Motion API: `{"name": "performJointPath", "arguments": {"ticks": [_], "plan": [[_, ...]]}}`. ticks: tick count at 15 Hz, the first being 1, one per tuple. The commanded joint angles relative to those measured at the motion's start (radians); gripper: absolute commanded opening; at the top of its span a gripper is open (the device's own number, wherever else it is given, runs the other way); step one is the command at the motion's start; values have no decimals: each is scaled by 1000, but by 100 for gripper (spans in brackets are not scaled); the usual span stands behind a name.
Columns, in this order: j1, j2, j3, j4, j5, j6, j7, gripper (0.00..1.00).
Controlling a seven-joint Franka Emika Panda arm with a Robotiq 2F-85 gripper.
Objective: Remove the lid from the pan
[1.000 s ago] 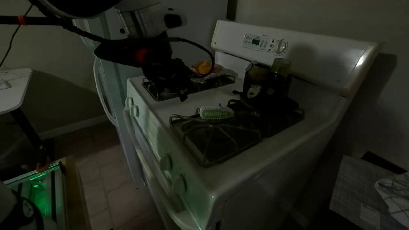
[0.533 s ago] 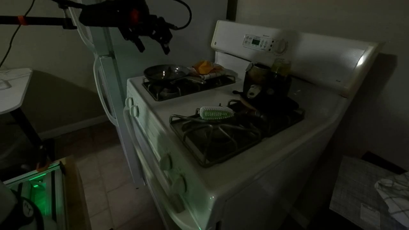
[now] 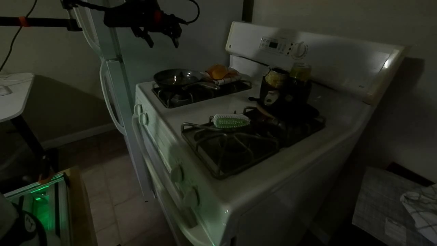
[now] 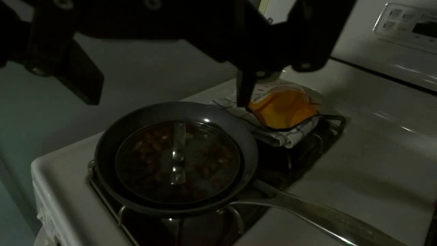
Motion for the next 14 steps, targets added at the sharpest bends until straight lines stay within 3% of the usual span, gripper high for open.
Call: {"name": "performJointPath", "arguments": {"ticks": [1,2,3,6,9,14], "plan": [[-21,-8,19,0,15,-2,-10,100],[-22,-18,18,-2,14,-2,-10,100],[8,17,0,9,45,18,-41,100],[2,135,11,75,45,21,-57,100],[-38,238,45,143,15,-2,-37,100],[-112,382,141,215,-100,-12,11,92]]}}
